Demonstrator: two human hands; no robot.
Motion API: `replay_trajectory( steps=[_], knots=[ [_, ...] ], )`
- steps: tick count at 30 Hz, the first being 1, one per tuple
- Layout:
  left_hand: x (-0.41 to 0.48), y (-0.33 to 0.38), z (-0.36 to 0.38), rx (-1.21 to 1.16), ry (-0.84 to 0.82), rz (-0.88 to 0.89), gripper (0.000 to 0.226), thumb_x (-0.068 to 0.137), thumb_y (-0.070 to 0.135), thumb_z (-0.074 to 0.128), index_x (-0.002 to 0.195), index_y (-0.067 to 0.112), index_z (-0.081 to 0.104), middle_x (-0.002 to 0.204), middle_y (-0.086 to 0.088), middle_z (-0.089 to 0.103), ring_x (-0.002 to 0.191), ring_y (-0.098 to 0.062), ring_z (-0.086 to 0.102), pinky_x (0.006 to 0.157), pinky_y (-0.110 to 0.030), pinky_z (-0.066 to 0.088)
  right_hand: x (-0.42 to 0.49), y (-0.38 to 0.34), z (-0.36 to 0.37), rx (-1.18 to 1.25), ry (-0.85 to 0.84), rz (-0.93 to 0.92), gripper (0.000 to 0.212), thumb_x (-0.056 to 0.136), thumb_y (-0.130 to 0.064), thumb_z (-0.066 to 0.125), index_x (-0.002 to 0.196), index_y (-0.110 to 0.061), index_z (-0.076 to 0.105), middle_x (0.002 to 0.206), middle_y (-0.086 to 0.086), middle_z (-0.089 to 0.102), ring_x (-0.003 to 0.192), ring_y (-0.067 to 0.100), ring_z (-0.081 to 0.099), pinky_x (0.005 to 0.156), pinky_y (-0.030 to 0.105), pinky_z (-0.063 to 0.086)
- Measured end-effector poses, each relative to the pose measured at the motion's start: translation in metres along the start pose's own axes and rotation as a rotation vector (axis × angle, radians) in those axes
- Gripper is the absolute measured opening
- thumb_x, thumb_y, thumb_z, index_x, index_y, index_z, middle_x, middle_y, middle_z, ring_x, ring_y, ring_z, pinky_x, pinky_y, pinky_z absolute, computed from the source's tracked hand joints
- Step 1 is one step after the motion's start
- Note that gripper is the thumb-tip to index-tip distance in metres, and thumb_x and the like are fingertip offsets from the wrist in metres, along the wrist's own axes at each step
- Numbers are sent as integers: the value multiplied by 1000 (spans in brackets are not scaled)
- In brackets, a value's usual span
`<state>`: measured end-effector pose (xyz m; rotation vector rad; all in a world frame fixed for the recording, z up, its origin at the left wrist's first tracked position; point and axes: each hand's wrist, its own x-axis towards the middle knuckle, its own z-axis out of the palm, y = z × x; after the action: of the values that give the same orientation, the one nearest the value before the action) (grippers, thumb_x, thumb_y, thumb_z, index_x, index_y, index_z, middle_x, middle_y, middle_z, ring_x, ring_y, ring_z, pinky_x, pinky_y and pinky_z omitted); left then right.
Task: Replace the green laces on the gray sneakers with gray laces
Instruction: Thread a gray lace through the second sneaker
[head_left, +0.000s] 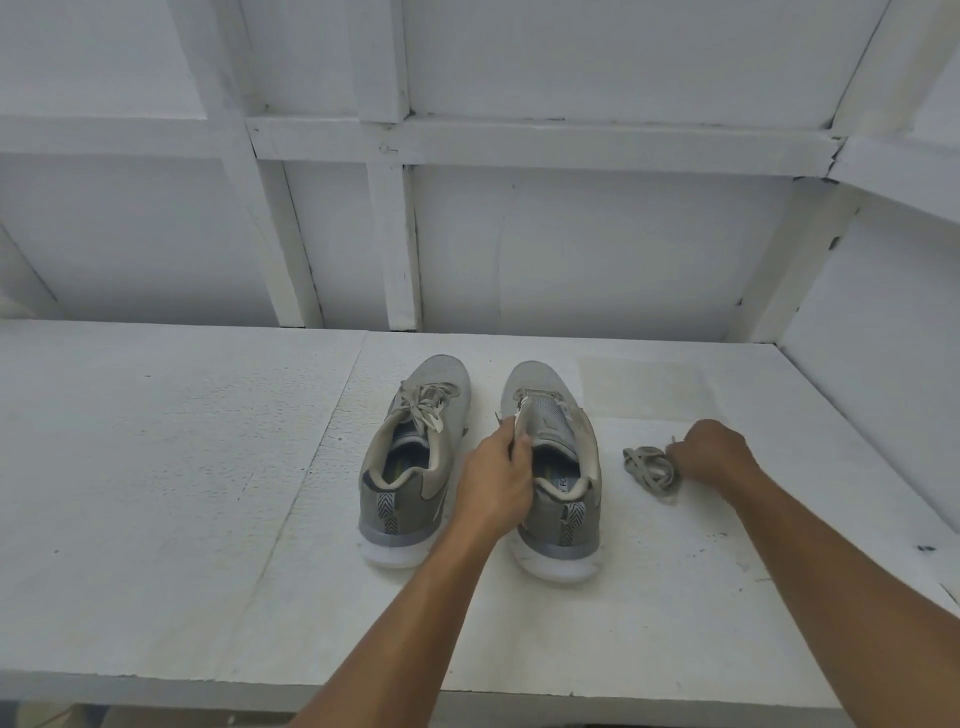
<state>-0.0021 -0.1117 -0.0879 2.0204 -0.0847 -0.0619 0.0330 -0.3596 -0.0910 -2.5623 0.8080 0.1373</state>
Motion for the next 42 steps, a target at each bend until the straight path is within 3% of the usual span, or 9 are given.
replay_trajectory(
  steps=[9, 13, 16, 19, 22, 26, 34, 39, 42],
  knots=[
    [3, -2, -3, -14, -25, 12, 27, 101, 29, 38, 115, 18, 59, 77, 0, 60, 75, -23, 55, 67, -31, 42, 8, 0, 19, 18, 78, 37, 20, 92, -15, 56, 77, -3, 51, 87, 14, 60, 72, 26, 52, 65, 30, 41],
    [14, 4, -7, 24, -22, -7, 50, 96, 40, 42, 143, 23, 41, 130, -2, 60, 123, -23, 55, 100, -37, 45, 12, 2, 13, 51, 36, 23, 27, 91, -13, 56, 66, -6, 47, 69, 7, 52, 66, 24, 50, 63, 28, 37],
    [23, 27, -11, 79, -8, 32, 54, 98, 36, 43, 149, 20, 33, 149, -1, 43, 134, -21, 44, 112, -40, 34, 9, 5, 12, 26, 29, -23, 11, 89, -12, 56, 80, -7, 60, 84, 9, 61, 80, 28, 56, 68, 28, 40],
    [38, 51, -12, 120, -15, 102, 41, 99, 28, 45, 139, 16, 49, 141, -3, 50, 124, -21, 52, 108, -37, 38, 9, 9, 14, 64, 52, -61, 13, 87, -8, 52, 88, -12, 65, 94, 10, 65, 86, 29, 56, 73, 29, 43],
    [60, 62, -12, 192, -68, 76, 31, 97, 23, 47, 123, 15, 62, 117, -4, 66, 107, -25, 61, 94, -31, 45, 11, 11, 14, 72, 69, -61, 8, 90, -17, 57, 90, -11, 62, 90, 8, 62, 84, 26, 53, 73, 30, 42],
    [98, 61, -4, 345, -174, 16, 20, 94, 13, 44, 94, 15, 64, 95, -3, 59, 91, -26, 58, 86, -32, 48, 13, 11, 18, 88, 127, -118, 14, 90, -30, 63, 85, -17, 63, 90, 3, 64, 86, 24, 57, 79, 34, 49],
    [132, 42, 8, 493, -198, -29, 28, 93, 5, 43, 108, 2, 66, 123, -13, 62, 114, -28, 56, 99, -33, 45, 13, 1, 21, 37, 104, -129, 12, 94, -18, 51, 86, -16, 61, 93, 6, 63, 91, 28, 59, 87, 42, 49],
    [143, 33, 12, 476, -163, -82, 28, 87, 8, 53, 109, 4, 69, 112, -9, 67, 105, -26, 63, 91, -32, 53, 9, -30, 4, 366, 19, -298, 12, 95, -13, 52, 85, -14, 57, 83, 5, 65, 76, 23, 61, 58, 26, 41],
    [147, 32, 14, 485, -156, -90, 28, 85, 10, 56, 110, 6, 69, 112, -8, 67, 107, -25, 63, 91, -32, 53, 4, -58, -1, 347, -32, -419, 10, 91, -11, 60, 83, -14, 65, 81, 2, 68, 74, 18, 63, 57, 21, 41]
  ],
)
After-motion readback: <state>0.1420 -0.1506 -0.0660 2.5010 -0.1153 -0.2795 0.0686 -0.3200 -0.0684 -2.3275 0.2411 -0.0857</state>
